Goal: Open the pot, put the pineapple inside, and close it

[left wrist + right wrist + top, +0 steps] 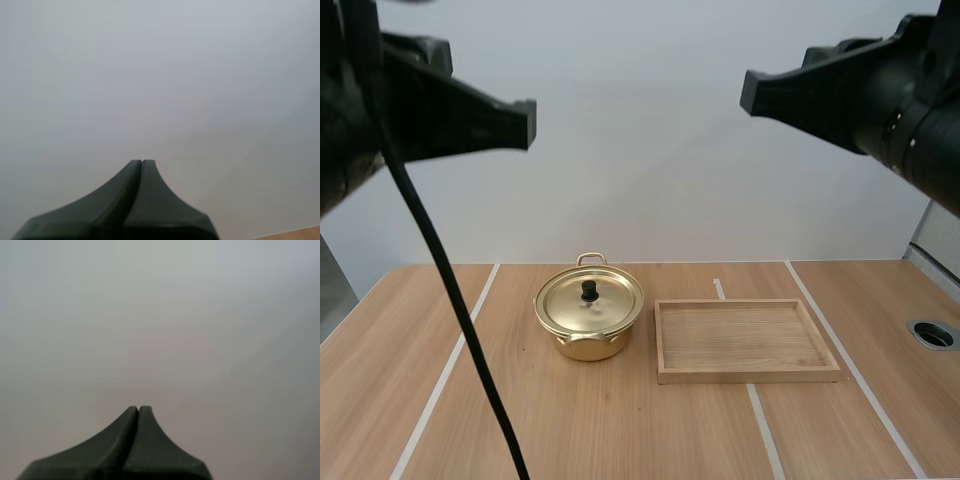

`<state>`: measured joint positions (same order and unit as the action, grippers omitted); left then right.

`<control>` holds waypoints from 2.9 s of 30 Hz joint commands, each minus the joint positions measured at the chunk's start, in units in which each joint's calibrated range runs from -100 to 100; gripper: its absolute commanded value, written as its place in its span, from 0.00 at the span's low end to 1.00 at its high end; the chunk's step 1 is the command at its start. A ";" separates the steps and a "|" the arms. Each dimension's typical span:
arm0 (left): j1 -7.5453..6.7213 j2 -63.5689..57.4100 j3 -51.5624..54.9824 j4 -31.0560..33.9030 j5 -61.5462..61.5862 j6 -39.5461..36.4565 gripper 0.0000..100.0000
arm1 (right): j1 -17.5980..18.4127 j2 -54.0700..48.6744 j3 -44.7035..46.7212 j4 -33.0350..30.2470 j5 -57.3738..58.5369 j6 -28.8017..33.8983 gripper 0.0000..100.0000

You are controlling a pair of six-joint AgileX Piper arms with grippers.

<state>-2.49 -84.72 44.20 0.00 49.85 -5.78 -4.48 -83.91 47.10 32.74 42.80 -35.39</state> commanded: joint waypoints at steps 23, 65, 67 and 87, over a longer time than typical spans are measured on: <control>-0.07 -15.28 21.75 11.42 12.30 -13.17 0.00 | -0.20 -13.72 23.93 -9.05 16.09 7.82 0.00; -0.07 -15.28 55.65 3.94 -31.15 -13.17 0.00 | 7.41 -16.09 52.90 -35.11 -13.85 7.82 0.00; -0.07 -15.28 55.80 3.94 -31.00 -13.17 0.00 | 7.41 -16.09 52.90 -34.11 -13.85 7.82 0.00; -0.07 -15.28 55.80 3.32 -19.09 -13.17 0.00 | 7.41 -16.09 52.90 -27.87 -13.00 7.82 0.00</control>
<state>-2.49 -99.79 100.00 3.35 30.78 -18.62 2.90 -99.62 99.77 4.40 30.30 -27.50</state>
